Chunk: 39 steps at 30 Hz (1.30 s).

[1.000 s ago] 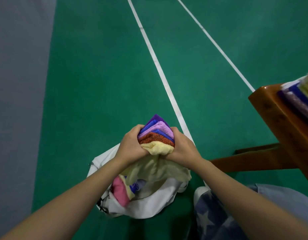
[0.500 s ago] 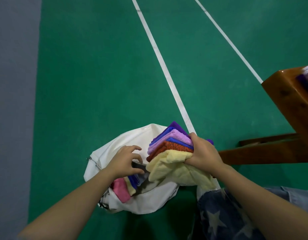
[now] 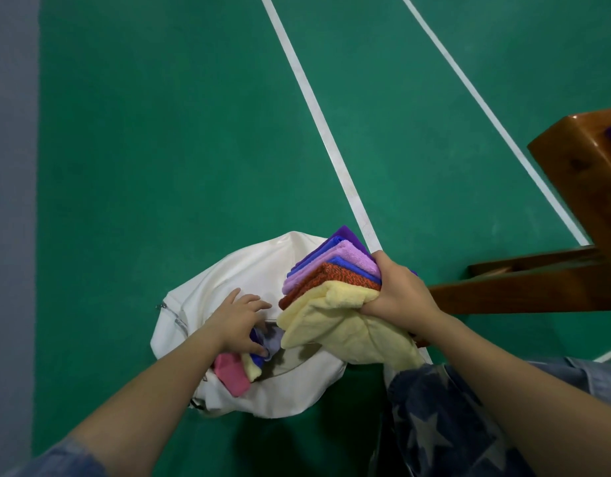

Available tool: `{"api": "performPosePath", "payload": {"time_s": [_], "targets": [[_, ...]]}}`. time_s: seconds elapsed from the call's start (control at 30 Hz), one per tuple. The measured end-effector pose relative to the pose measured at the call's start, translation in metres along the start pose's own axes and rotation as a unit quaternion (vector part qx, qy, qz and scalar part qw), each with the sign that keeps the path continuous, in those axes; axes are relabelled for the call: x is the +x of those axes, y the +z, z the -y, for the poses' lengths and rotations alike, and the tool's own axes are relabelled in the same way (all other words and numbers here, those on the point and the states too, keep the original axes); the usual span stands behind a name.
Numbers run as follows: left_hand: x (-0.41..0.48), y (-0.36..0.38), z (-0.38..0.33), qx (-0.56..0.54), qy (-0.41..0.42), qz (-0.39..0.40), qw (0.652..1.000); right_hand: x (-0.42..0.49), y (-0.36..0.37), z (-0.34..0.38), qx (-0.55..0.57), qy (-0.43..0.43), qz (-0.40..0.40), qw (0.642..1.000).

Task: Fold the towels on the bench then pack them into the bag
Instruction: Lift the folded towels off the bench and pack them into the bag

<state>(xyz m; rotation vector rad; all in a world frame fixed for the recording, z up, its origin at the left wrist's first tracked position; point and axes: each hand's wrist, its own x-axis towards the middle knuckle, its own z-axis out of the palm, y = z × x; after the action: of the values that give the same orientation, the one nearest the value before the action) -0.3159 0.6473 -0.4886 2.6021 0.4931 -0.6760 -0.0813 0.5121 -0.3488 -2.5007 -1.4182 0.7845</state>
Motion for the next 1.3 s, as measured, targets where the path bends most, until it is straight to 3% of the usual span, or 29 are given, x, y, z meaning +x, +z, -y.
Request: {"api": "performPosePath", "payload": {"time_s": [0.3,0.5,0.77,1.07,1.3], "targets": [[0.002,0.003,0.006,0.092,0.016,0.058,0.994,-0.001,-0.002,-0.001,0.008,-0.006,-0.003,1.000],[0.000,-0.007,0.012,0.105,0.010,0.046,0.993,-0.003,-0.006,-0.002,0.022,0.007,-0.002,1.000],[-0.002,-0.034,0.024,-0.055,0.010,-0.089,0.994,-0.016,-0.022,0.017,0.027,-0.039,0.021,0.999],[-0.013,-0.052,0.051,-0.141,-0.003,-0.093,0.986,-0.036,0.007,0.048,-0.011,-0.121,0.120,0.985],[-0.020,-0.061,0.059,-0.141,0.013,-0.074,0.987,-0.009,0.043,0.058,-0.080,-0.132,0.123,0.980]]}}
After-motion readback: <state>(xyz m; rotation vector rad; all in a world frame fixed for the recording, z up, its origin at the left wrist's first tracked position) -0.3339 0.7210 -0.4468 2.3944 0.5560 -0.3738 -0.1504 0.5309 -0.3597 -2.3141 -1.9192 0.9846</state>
